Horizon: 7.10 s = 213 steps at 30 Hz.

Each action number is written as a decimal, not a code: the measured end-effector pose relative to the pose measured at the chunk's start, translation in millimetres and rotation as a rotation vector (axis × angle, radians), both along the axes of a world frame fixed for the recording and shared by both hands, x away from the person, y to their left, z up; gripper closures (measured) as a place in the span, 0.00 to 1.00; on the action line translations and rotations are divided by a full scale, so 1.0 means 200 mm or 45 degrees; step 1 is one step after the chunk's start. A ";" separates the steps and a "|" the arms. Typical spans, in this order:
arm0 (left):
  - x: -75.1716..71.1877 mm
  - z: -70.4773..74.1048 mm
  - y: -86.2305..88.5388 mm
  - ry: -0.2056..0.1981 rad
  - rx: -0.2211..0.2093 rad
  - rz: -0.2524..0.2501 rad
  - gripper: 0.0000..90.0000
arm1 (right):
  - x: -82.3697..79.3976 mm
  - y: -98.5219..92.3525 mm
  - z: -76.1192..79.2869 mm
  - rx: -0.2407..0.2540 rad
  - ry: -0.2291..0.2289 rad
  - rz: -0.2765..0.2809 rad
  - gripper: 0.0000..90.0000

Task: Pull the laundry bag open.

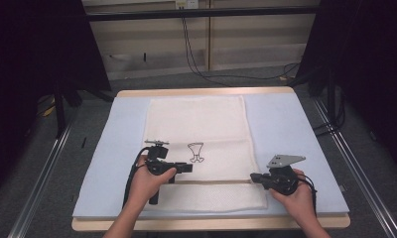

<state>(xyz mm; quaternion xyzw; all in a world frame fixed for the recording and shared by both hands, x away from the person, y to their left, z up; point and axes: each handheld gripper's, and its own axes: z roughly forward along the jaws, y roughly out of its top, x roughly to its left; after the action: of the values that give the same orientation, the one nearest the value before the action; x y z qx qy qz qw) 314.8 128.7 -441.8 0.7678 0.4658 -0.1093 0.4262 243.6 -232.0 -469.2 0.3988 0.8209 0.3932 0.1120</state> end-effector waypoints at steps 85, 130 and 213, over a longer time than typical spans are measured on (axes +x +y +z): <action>0.00 -0.17 -0.65 0.333 -0.024 -0.194 0.97 | 0.02 -0.06 -0.06 -0.062 -0.038 -0.006 1.00; 0.02 -0.14 -0.48 0.354 -0.037 -0.167 0.97 | 0.02 -0.06 -0.07 -0.051 -0.040 -0.004 1.00; 0.04 -0.14 -0.19 0.348 -0.078 -0.144 0.97 | 0.02 -0.06 -0.06 -0.069 -0.039 0.008 1.00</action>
<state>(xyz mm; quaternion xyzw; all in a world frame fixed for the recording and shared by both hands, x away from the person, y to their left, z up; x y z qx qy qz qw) 322.4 90.6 -468.9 0.7573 0.4720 -0.2508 0.3752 247.6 -244.0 -481.6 0.3867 0.8307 0.3772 0.1342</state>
